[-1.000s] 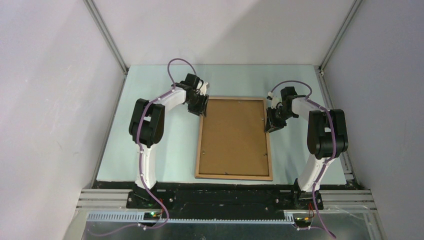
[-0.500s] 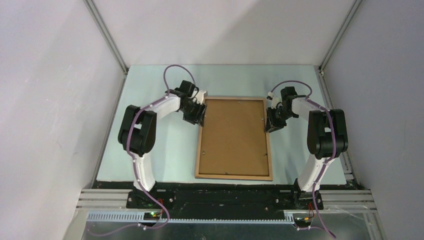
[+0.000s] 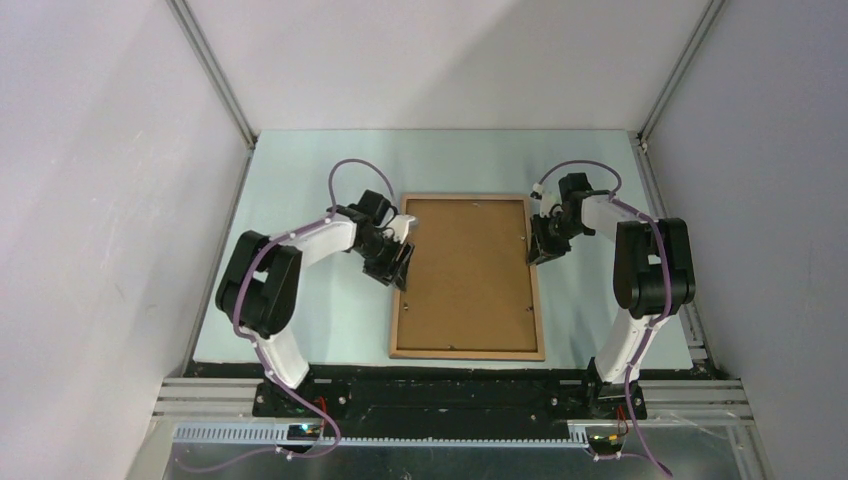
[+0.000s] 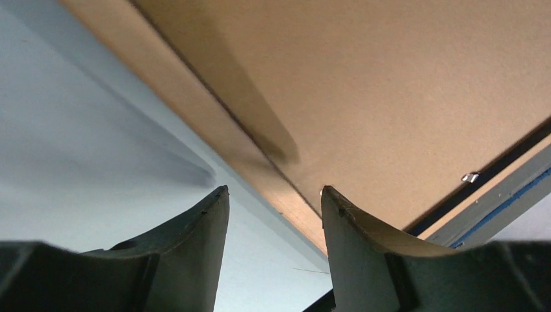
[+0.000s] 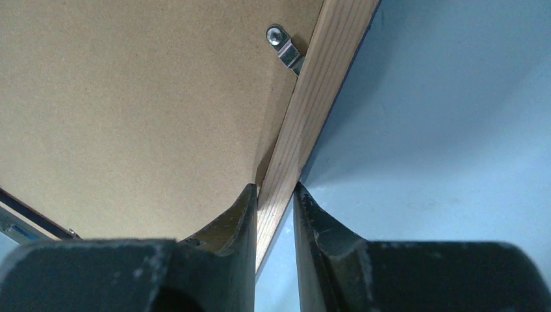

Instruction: Put the photo into the frame

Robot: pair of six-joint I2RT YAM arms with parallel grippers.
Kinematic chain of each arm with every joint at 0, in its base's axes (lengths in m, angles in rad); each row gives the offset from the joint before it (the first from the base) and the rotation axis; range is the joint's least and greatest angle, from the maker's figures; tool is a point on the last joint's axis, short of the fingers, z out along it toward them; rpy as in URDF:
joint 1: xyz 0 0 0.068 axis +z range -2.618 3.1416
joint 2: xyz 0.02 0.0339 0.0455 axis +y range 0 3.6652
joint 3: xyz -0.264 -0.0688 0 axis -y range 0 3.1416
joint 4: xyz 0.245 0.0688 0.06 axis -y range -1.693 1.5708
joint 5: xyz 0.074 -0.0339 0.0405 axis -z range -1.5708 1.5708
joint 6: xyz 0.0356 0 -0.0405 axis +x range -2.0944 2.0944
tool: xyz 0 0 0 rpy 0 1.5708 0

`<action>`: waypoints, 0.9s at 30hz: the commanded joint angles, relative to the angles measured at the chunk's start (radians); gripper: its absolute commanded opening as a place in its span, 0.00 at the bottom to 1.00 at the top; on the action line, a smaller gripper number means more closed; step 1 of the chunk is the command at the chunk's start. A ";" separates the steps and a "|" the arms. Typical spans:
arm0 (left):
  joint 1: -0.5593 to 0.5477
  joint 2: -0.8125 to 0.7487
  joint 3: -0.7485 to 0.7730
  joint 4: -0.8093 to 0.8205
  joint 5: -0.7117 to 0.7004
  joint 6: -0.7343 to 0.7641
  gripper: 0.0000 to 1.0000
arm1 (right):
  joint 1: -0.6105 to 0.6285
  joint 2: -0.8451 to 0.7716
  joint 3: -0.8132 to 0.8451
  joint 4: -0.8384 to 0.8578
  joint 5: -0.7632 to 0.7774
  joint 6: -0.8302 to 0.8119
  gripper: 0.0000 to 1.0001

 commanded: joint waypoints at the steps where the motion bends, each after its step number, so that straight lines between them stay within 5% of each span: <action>1: -0.038 -0.071 -0.018 0.003 0.027 0.021 0.60 | 0.030 0.004 -0.002 0.030 -0.008 -0.053 0.00; 17: -0.092 -0.122 -0.075 -0.009 -0.036 0.058 0.61 | 0.070 0.017 -0.001 0.064 0.121 0.010 0.00; 27: -0.092 -0.089 -0.045 -0.017 -0.069 0.079 0.62 | -0.042 0.040 0.027 0.074 0.028 0.125 0.00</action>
